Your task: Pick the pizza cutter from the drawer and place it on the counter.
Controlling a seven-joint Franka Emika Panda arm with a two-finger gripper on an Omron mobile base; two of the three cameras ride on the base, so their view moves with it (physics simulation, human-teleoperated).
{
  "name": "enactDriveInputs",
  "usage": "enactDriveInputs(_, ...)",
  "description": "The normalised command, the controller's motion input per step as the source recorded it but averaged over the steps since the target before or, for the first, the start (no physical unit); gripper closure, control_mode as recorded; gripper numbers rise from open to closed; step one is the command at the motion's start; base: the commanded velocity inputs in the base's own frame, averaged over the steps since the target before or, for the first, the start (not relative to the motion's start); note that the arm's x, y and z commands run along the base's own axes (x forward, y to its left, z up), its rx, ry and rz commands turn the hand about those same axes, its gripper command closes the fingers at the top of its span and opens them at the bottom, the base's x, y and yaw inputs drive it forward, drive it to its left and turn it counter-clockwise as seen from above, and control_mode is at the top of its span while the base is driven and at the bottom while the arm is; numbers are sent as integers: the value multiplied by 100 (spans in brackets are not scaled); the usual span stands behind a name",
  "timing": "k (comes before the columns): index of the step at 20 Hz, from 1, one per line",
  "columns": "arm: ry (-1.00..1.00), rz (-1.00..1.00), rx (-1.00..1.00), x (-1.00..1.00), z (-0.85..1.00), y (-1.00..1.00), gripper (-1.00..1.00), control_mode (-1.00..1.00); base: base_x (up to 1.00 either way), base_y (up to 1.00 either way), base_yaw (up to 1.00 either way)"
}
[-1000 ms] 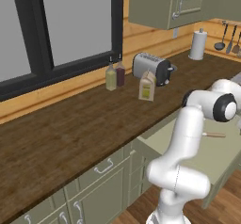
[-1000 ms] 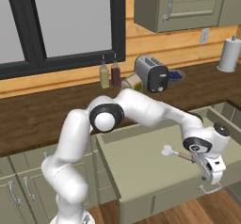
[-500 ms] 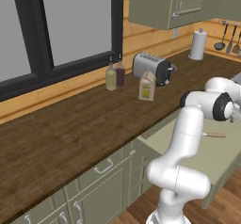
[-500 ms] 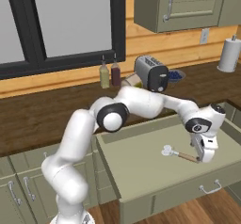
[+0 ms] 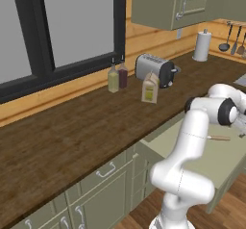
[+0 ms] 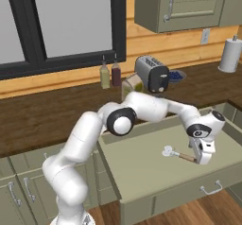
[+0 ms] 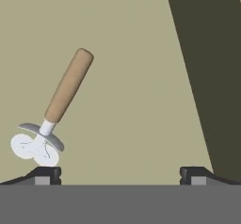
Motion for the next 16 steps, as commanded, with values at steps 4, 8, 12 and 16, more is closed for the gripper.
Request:
enactDriveInputs(4, 1, 0, -1, 33, -57, 0, -100, -100, 0, 0, 0)
enactDriveInputs(8, 0, -3, 0, 31, -46, 0, -100, -100, 0, 0, 0)
enactDriveInputs(12, 0, -7, 0, 48, -18, 0, -100, -100, 0, 0, 0)
enactDriveInputs(16, 0, -10, -1, 28, -51, 1, -100, -100, 0, 0, 0)
